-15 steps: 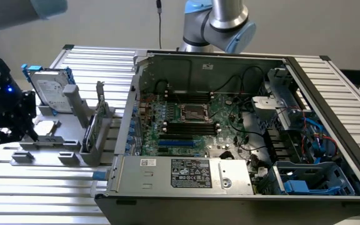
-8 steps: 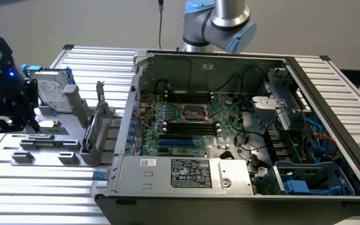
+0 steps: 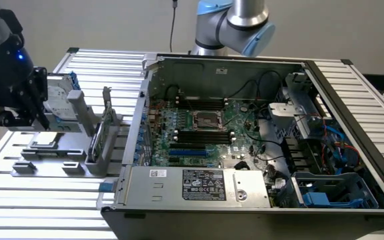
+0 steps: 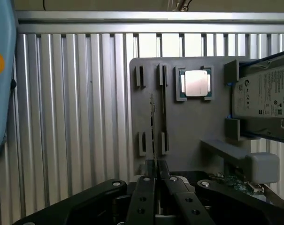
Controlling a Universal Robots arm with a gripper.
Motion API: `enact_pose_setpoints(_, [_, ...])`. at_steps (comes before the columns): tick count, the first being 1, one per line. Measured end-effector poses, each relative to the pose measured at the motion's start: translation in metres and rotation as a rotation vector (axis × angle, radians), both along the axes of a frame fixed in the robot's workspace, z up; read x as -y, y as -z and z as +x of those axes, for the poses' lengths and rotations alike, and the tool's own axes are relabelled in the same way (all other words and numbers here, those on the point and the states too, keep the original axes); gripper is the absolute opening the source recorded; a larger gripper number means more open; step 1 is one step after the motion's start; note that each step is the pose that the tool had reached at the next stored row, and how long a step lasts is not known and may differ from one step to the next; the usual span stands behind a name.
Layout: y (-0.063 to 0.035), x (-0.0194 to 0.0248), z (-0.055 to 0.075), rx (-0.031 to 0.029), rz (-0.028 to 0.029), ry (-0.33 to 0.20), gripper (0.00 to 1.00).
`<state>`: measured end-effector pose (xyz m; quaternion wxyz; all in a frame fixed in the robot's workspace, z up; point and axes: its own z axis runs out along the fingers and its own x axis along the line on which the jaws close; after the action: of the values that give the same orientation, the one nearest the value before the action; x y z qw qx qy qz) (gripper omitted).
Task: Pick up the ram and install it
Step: 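Pick up the ram and move it above insertion slot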
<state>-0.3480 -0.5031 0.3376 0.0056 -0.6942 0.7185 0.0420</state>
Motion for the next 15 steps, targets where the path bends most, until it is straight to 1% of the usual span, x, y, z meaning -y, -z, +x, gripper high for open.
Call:
enact_pose_setpoints(5, [-0.0228,0.0000,0.016,-0.0045,0.0017,-0.010,0.13])
enact_pose_setpoints(8, [-0.0343,0.0000,0.026,-0.0070,0.0019,-0.017,0.13])
enact_pose_setpoints(11, [-0.0416,0.0000,0.037,-0.0095,0.0019,-0.022,0.13])
enact_pose_setpoints(15, [-0.0489,0.0000,0.053,-0.0125,0.0019,-0.027,0.13])
